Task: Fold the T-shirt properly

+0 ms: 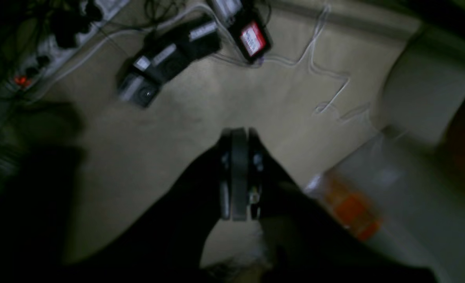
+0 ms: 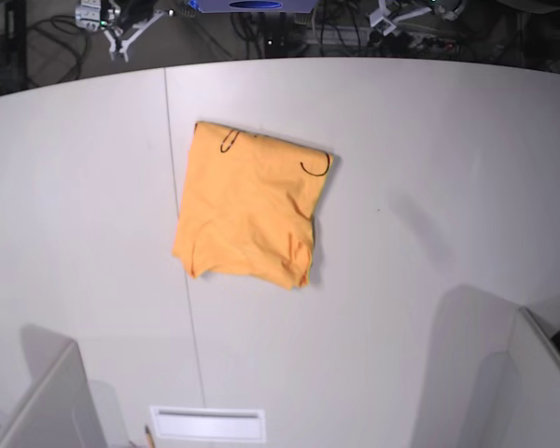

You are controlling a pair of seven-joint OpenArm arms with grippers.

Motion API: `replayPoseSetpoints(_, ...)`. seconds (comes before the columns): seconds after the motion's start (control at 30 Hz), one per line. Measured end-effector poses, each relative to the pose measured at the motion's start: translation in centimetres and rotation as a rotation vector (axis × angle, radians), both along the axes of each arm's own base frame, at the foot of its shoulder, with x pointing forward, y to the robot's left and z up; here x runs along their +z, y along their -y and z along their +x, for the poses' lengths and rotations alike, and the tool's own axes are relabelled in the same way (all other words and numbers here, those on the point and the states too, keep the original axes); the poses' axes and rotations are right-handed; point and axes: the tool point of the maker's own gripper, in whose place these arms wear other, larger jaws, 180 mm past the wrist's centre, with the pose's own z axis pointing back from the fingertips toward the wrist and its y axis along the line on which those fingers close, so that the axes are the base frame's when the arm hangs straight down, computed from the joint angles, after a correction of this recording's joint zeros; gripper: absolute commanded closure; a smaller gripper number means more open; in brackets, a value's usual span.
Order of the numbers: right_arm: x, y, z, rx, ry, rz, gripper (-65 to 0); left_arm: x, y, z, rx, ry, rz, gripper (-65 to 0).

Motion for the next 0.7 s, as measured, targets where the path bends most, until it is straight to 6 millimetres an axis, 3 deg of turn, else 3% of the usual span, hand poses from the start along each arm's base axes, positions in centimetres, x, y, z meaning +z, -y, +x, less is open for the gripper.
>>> replayPoseSetpoints(0.07, -1.7, 1.6, 0.2, 0.022, 0.038, -0.031, 0.0, -2.6, 1.1, -0.2, 0.108, -0.026, -0.02, 0.0)
replayPoseSetpoints(0.17, -3.3, 2.8, -0.3, 0.21, 0.05, -0.065, 0.0, -5.8, 2.5, -0.9, 0.259, -0.039, -0.032, 0.0)
replayPoseSetpoints(0.3, -4.4, -0.9, -2.1, 0.505, 0.092, 0.025, 0.0, -8.4, 3.4, 0.0, 0.514, 0.085, -0.04, 0.0)
replayPoseSetpoints(0.37, -4.6, -3.2, -3.6, 0.628, 0.083, 0.087, 0.0, -8.6, 3.0, 0.4, 0.6, 0.17, -0.022, 0.0)
replayPoseSetpoints(0.43, -4.8, -4.4, -4.2, 0.695, 0.077, 0.083, 0.0, -8.2, 2.8, 1.2, 0.661, 0.268, -0.029, 0.0)
replayPoseSetpoints(0.6, -5.2, -4.6, -1.3, 0.787, 0.155, -0.057, 0.0, -7.9, 2.5, 2.4, 0.665, 0.317, -0.047, 0.0)
replayPoseSetpoints(0.7, -5.3, -4.6, -0.8, 0.79, 0.163, -0.068, 0.0, -7.9, 2.6, 4.1, 0.655, 0.341, -0.064, 0.0)
